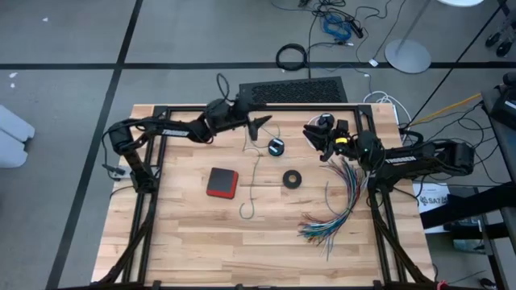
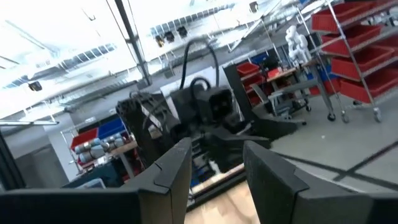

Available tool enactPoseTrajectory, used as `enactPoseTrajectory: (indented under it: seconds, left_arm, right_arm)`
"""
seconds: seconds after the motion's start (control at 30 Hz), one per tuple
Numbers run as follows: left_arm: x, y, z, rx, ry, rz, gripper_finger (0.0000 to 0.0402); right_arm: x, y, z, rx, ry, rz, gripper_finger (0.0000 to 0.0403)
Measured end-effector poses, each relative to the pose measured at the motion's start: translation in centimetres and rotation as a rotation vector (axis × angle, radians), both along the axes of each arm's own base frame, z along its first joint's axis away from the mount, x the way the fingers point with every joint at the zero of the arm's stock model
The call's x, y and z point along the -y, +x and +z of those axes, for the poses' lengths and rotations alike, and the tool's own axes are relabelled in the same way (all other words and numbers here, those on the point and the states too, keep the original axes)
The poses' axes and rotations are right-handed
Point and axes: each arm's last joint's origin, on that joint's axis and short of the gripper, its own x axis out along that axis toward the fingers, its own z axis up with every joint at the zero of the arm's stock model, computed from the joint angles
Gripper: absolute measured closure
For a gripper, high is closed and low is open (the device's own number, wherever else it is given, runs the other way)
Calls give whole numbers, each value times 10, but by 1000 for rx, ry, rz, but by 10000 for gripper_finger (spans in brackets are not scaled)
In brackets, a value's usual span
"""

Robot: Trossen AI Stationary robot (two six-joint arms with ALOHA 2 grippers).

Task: Coiling cords
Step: Coil the green wire cable on the spool

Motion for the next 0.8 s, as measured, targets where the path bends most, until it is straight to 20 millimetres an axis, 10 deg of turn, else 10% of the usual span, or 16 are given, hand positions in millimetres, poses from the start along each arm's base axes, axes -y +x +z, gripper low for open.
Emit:
enactPoseTrajectory:
  seconds: [0.8]
  left_arm:
    - [20, 18, 6, -111, 79, -227, 144]
  right_arm:
    - [2, 5, -26, -258, 98, -1, 270]
